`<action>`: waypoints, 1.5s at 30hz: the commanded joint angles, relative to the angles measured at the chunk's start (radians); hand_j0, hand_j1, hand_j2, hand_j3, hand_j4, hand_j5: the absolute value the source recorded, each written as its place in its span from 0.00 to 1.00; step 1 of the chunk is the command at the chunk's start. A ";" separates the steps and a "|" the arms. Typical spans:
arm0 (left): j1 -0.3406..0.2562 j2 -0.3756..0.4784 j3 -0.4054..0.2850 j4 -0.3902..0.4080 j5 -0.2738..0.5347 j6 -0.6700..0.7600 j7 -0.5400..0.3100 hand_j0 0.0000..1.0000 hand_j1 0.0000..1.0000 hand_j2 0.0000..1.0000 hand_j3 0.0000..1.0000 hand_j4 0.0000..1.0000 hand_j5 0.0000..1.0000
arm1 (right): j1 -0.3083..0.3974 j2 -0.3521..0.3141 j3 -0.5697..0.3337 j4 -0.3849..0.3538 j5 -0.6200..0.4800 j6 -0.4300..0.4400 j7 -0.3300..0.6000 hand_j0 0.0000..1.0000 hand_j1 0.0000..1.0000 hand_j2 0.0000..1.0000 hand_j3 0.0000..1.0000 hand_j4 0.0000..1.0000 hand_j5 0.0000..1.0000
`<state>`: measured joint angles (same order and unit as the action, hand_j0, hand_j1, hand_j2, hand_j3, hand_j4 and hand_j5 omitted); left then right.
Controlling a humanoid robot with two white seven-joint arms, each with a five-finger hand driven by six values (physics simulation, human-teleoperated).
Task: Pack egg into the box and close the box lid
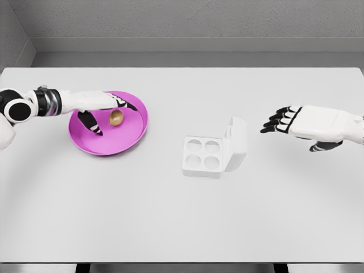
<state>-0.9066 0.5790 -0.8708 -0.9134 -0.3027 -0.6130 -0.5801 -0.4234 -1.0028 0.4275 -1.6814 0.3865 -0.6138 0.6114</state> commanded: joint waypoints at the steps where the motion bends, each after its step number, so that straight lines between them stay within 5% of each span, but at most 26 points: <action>1: 0.000 -0.010 0.001 0.021 0.004 0.002 -0.003 0.92 0.92 0.92 0.92 0.92 0.92 | 0.002 -0.013 0.010 -0.014 -0.003 0.003 -0.001 1.00 1.00 1.00 1.00 1.00 1.00; 23: -0.008 -0.038 0.001 0.034 -0.039 0.002 -0.003 0.79 0.79 0.79 0.79 0.79 0.79 | 0.021 -0.019 0.046 -0.041 0.000 0.003 -0.001 1.00 1.00 1.00 1.00 1.00 1.00; 45: -0.011 -0.034 0.001 0.028 -0.047 0.002 -0.001 0.79 0.79 0.79 0.79 0.79 0.79 | 0.021 -0.019 0.062 -0.052 -0.001 0.003 -0.001 1.00 1.00 1.00 1.00 1.00 1.00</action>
<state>-0.9173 0.5446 -0.8714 -0.8848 -0.3547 -0.6133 -0.5817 -0.4019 -1.0204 0.4860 -1.7323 0.3899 -0.6134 0.6112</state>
